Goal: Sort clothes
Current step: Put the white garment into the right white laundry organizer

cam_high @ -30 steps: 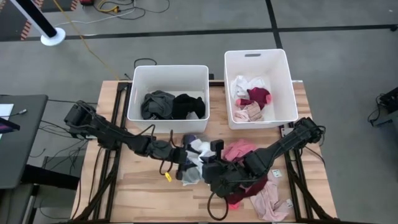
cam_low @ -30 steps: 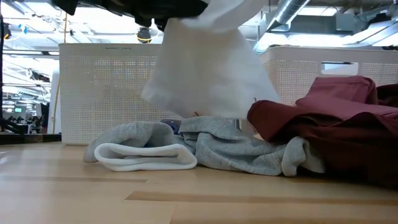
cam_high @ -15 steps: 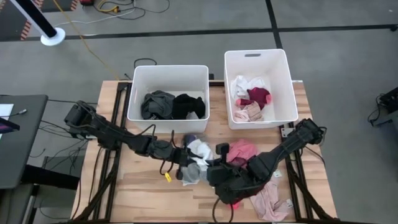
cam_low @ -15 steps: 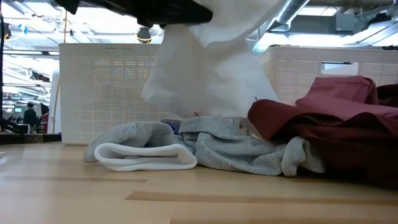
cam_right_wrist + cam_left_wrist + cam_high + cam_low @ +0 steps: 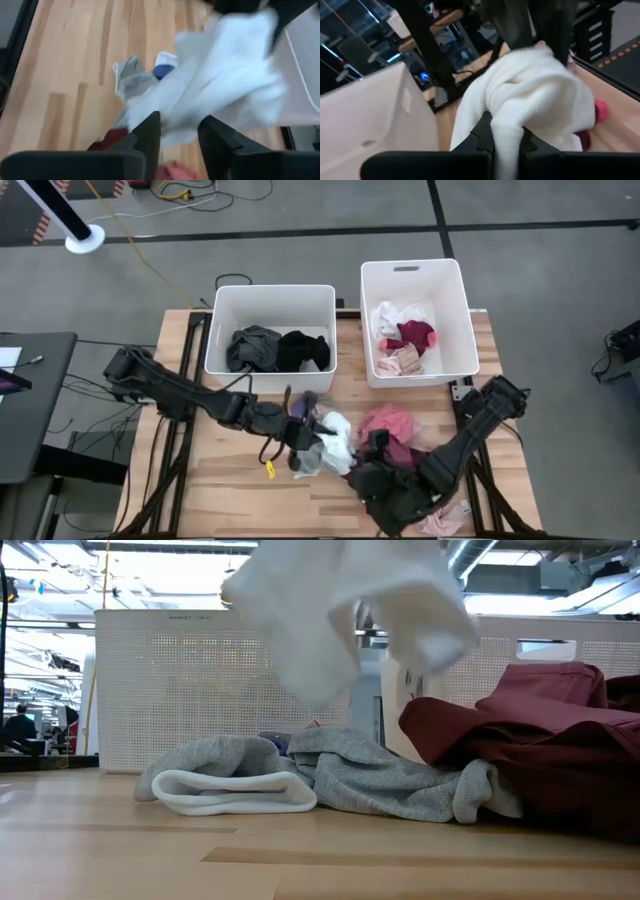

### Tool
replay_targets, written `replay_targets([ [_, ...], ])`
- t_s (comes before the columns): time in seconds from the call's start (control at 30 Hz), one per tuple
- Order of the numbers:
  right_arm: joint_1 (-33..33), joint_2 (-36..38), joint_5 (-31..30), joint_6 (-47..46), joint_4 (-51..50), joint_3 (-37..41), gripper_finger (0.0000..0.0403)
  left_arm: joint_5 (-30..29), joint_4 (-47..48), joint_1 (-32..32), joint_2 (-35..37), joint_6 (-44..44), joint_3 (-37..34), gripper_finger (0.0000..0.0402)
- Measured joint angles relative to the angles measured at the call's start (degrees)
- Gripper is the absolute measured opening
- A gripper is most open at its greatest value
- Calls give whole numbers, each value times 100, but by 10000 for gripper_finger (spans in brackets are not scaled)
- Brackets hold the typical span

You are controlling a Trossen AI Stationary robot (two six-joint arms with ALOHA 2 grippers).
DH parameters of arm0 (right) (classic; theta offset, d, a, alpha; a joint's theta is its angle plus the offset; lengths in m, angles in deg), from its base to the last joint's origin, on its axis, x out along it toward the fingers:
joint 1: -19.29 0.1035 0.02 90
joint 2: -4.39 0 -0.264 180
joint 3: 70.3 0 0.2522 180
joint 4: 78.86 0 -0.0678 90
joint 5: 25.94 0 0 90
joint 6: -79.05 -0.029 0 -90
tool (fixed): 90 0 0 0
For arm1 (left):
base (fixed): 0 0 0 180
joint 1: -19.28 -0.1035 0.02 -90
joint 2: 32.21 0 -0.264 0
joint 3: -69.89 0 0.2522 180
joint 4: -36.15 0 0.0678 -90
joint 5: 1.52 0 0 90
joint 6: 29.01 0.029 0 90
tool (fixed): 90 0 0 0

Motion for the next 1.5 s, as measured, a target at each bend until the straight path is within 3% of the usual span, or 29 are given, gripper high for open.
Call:
replay_targets([
  [0.27, 462, 0, 34, -768, -349, 27, 204, -98, 760, -194, 0, 650, 1126, 6],
  [0.6, 676, 0, 45, -1600, -211, 665, 206, 406, 689, -902, 2, 1061, 2087, 5],
  [1.1, 694, 0, 54, -1878, 1147, 1713, 198, 2060, -567, -2381, -323, 227, 2324, 9],
  [1.5, 596, -2, 41, -1857, 2075, 2255, 198, 2258, -1759, -2919, -1303, -42, 2416, 11],
])
